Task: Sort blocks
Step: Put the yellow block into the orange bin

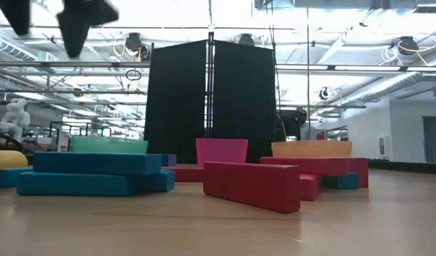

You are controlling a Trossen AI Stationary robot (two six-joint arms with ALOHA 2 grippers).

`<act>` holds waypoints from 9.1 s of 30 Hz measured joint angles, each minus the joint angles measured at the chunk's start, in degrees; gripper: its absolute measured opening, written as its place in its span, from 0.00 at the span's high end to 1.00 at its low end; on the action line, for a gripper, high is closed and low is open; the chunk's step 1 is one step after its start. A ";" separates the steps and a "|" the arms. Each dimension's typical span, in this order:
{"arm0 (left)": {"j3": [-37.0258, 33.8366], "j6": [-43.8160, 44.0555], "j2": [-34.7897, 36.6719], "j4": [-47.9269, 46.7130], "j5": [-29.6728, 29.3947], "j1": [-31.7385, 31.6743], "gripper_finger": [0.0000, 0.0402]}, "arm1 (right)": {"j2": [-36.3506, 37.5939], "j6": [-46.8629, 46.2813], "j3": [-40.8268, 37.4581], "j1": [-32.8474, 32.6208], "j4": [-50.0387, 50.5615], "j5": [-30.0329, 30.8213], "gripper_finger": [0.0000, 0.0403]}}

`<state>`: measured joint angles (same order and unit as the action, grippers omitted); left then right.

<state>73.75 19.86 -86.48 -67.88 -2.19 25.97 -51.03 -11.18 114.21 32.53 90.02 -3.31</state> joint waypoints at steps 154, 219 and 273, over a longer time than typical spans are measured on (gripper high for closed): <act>4.24 -82.11 -21.90 36.14 9.01 -15.55 0.41 | 2.66 3.30 -18.64 -0.02 -2.95 -10.58 0.51; 14.22 -74.68 -36.45 32.57 7.88 -15.06 0.67 | 5.77 1.77 -18.64 0.00 -2.99 -10.27 0.51; 47.43 -2.19 -58.51 74.00 -11.11 -43.09 0.67 | 5.77 1.39 -18.62 0.00 -4.90 -10.03 0.51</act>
<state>121.19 17.67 -144.99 6.12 -13.30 -17.12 -45.25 -9.79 95.59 32.53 85.12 -13.34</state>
